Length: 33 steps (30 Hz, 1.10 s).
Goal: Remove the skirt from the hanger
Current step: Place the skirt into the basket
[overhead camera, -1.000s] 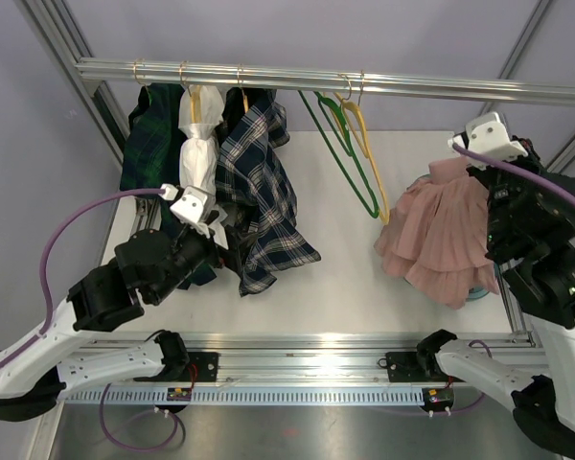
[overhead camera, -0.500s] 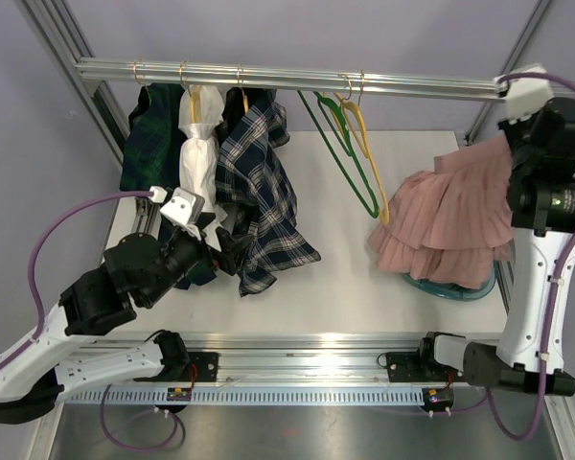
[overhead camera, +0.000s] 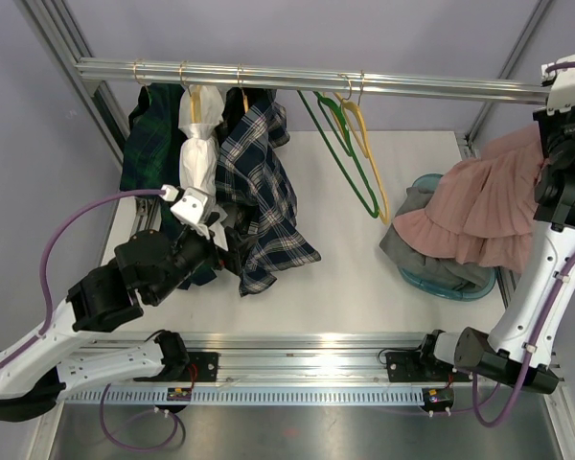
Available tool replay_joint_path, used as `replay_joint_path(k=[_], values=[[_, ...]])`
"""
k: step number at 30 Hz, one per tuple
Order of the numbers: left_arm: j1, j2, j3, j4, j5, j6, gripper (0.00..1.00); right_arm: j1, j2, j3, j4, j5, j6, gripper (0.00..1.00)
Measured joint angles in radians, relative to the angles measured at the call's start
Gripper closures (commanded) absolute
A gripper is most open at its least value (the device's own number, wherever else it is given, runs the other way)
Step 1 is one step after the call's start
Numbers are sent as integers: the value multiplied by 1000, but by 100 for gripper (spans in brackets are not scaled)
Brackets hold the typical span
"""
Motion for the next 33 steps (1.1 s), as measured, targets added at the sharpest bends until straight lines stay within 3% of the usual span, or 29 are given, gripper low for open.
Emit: replay_joint_path(k=[8, 22, 27, 33], values=[[0, 3, 0, 0, 0, 1, 1, 1, 6, -40, -47, -189, 146, 100], [0, 5, 0, 0, 0, -19, 1, 152, -50, -407, -3, -413, 449, 100], [0, 22, 0, 0, 0, -19, 1, 157, -89, -531, 84, -431, 557, 100], [0, 26, 0, 0, 0, -25, 1, 157, -88, -750, 118, -394, 542, 100]])
